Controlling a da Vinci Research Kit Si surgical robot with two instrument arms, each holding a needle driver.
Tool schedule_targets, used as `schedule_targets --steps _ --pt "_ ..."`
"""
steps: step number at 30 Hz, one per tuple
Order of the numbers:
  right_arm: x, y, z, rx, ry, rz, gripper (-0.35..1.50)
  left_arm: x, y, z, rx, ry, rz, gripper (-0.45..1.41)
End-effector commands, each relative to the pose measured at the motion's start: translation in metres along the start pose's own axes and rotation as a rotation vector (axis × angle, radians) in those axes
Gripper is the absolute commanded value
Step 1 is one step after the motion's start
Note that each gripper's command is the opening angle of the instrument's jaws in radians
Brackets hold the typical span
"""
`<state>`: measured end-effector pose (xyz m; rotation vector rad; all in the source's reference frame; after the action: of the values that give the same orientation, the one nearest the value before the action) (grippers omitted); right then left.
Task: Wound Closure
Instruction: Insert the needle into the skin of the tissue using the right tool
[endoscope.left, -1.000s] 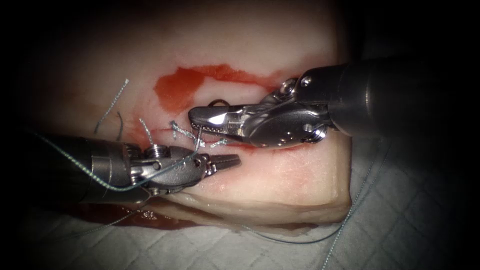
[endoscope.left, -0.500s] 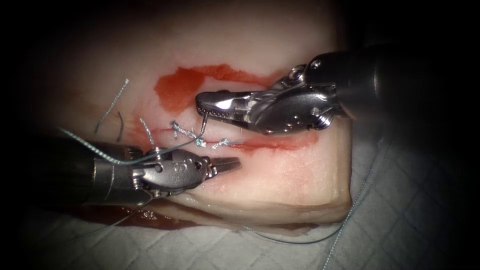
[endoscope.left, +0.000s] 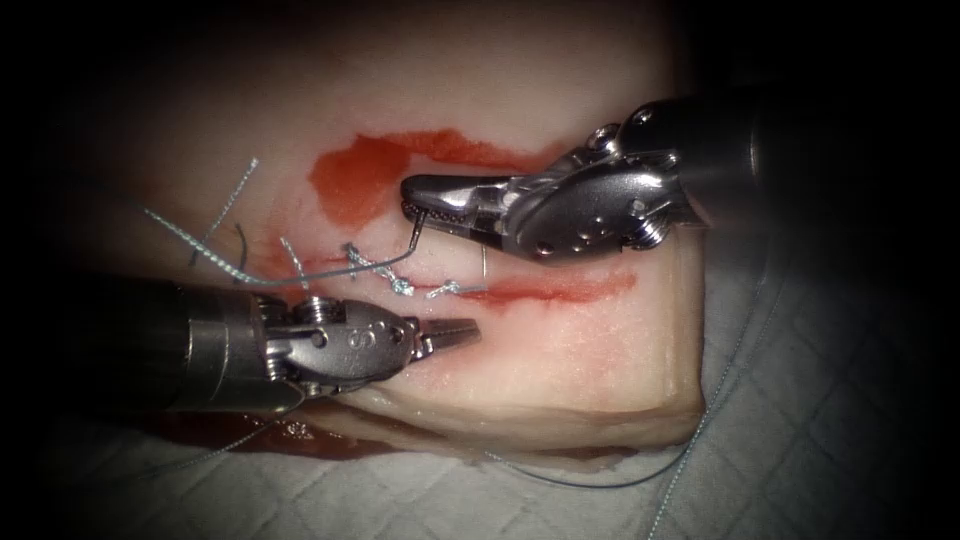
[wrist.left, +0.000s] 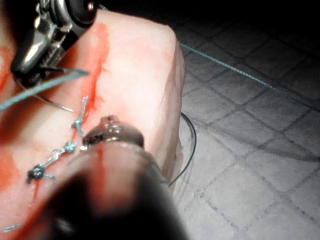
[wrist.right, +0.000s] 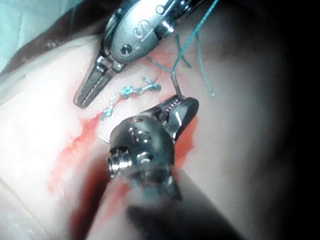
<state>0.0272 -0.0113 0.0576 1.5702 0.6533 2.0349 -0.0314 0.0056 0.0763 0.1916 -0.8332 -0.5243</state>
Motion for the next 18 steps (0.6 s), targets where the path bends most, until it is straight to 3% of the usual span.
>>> schedule_targets --steps 1,18 --pt "0.0004 -0.0003 0.0009 0.017 -0.001 0.013 -0.35 0.0001 -0.0001 0.0008 0.0 0.004 0.007 -0.45" --pt "0.001 -0.0008 0.0006 0.069 0.035 0.173 -0.35 0.0007 -0.0003 0.001 0.0 0.041 0.066 -0.45"
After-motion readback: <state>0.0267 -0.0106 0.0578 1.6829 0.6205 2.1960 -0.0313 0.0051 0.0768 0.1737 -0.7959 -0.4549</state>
